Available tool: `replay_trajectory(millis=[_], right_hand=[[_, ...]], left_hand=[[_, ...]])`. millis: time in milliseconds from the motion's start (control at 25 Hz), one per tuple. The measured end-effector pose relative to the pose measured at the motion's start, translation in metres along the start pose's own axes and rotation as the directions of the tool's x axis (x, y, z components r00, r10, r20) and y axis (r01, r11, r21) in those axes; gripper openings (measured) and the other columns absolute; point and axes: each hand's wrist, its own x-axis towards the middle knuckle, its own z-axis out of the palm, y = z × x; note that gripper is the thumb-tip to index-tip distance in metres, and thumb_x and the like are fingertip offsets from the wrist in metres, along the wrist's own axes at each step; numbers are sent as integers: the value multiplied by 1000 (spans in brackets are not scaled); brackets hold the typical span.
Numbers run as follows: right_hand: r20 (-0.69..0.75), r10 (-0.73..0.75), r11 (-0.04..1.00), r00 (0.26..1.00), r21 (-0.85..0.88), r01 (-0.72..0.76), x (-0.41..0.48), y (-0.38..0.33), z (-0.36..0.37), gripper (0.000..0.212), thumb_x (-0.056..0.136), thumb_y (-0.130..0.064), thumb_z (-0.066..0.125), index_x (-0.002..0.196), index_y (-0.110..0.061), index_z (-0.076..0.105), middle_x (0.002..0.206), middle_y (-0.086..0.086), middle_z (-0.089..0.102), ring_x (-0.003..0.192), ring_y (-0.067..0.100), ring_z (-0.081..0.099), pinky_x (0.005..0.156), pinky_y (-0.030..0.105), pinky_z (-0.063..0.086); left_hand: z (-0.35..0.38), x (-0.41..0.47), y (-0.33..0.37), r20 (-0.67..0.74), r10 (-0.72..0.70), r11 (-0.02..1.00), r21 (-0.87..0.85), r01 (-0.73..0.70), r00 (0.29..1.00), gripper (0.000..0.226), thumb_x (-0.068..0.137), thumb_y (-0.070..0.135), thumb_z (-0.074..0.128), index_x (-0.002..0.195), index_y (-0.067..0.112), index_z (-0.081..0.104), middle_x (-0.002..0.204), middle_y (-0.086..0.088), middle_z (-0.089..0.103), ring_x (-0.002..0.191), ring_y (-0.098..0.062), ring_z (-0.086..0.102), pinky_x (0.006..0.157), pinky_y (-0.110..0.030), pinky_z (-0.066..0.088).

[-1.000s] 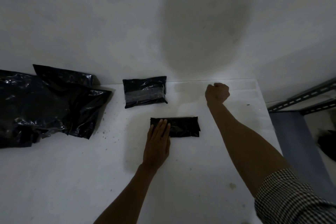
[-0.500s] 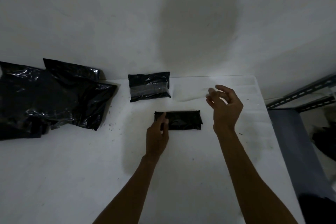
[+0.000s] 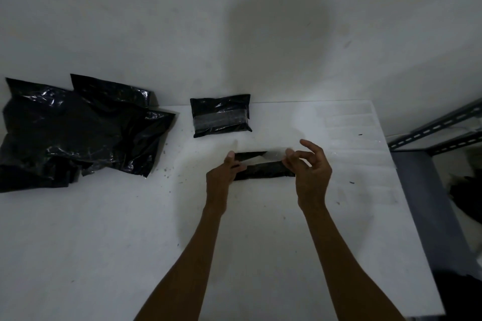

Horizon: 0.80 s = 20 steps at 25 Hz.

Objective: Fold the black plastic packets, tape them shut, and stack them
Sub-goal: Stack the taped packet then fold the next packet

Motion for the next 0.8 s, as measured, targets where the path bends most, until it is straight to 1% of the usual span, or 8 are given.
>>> replay_trajectory(millis=[40,120,200,360,520,640,720,800], right_hand=[[16,-8,1000,1000,-11,8,-2,2,0,38,83,-8,76,119,-8,63,87,23,68,88,35,71,80,47,60],[25,-9,1000,1000,-15,10,-5,3,0,37,83,-8,76,118,-9,63,88,25,67,90,38,70,80,48,60],[22,-6,1000,1000,-12,6,-5,4,0,37,82,-8,76,116,-12,64,88,25,67,91,37,70,81,49,60],[59,-27,999,998,-36,29,-5,2,0,40,80,-14,77,117,-15,63,88,22,68,93,33,70,84,48,59],[87,-41,994,995,-94,50,-4,0,1,44,79,-8,78,120,-12,62,86,19,68,92,25,71,86,36,59],[48,-67,985,997,-153,74,-3,1,0,45,79,-7,80,120,-10,62,84,12,70,89,19,72,82,27,58],[0,-73,985,997,-159,72,-2,3,-1,45,78,-6,81,119,-7,63,82,9,71,85,17,72,79,26,58],[-34,-57,984,998,-171,50,0,7,-3,45,77,-8,82,118,-7,65,81,7,72,83,17,72,78,32,60]], left_hand=[[-2,1,-1,0,5,1000,-3,-5,1000,48,79,57,70,99,14,77,100,-10,75,105,-24,68,107,-48,44],[-4,1,-2,2,45,999,29,-45,999,44,75,56,76,96,17,78,101,-9,75,107,-26,67,106,-49,44],[-6,2,-5,20,57,997,49,-58,998,37,83,44,72,104,13,76,103,-9,74,108,-25,66,106,-49,45],[-7,2,-1,-10,-24,997,-74,23,1000,14,95,16,62,104,11,72,101,-4,75,106,-21,68,104,-44,47],[-8,5,-2,-38,-127,979,-167,119,991,21,92,12,64,112,12,69,109,-8,73,112,-24,65,105,-42,46],[-10,6,1,-16,-166,959,-236,158,986,33,86,14,69,118,12,66,118,-11,69,115,-24,63,108,-44,43],[-12,8,0,12,-170,951,-259,167,985,40,84,15,71,124,13,64,120,-8,69,118,-23,62,109,-44,42],[-15,9,-2,15,-169,952,-257,167,985,36,92,7,62,127,14,62,116,-7,71,118,-24,61,111,-44,40]])
